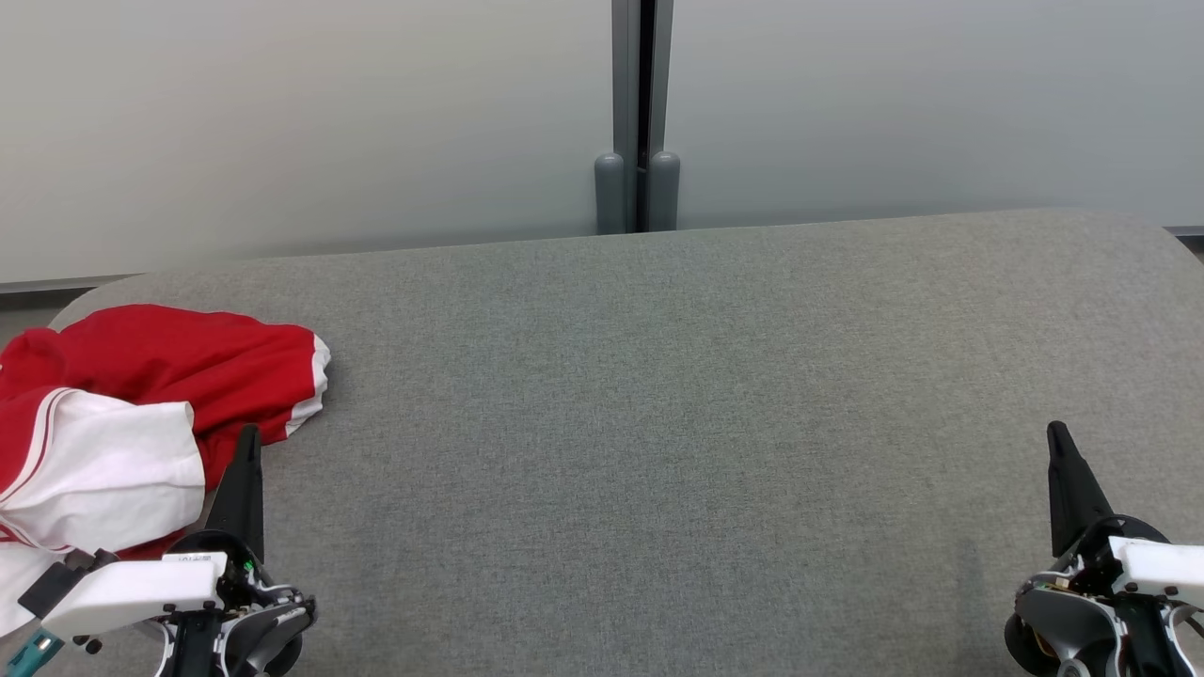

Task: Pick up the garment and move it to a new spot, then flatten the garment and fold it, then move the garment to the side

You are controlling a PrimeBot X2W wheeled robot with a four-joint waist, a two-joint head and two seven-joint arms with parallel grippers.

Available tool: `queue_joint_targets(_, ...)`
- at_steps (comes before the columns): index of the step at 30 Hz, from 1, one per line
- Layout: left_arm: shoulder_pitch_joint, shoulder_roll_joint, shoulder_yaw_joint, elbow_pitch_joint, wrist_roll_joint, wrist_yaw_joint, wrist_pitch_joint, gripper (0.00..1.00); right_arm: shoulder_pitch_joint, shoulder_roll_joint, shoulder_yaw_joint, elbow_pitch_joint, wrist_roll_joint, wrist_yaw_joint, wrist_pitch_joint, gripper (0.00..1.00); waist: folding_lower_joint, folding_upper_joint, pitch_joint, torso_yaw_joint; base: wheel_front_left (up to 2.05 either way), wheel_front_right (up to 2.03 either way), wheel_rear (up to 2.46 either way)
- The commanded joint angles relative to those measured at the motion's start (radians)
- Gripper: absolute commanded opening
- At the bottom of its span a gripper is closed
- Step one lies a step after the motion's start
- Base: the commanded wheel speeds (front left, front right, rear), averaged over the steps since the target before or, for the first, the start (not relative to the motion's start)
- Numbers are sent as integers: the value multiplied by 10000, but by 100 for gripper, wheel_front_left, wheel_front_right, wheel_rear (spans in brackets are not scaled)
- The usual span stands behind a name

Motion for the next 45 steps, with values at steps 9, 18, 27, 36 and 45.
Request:
queue_joint_targets(9, -87, 23, 30, -23, -12, -36, 25, 0, 73, -10, 3, -43, 51, 0, 25, 0, 0, 0, 0, 0, 0, 0, 0)
queue_joint_targets(18, -87, 23, 30, -23, -12, -36, 25, 0, 73, -10, 3, -43, 51, 0, 25, 0, 0, 0, 0, 0, 0, 0, 0)
queue_joint_targets(27, 168, -61, -94, 164, 10, 1, -127, 100, 117, 50, 122, 115, 4, -2, -121, 100, 0, 0, 2, -1, 0, 0, 0)
queue_joint_targets(36, 127, -34, -311, -46, 404, -2, -588, 100, -35, 39, 559, -192, -224, -1, -591, 100, 0, 0, 9, -5, 0, 0, 0)
queue_joint_targets(45, 81, -32, -314, -254, 1664, -6, -996, 100, -153, 27, 884, -474, -824, -1, -998, 100, 0, 0, 24, -2, 0, 0, 0)
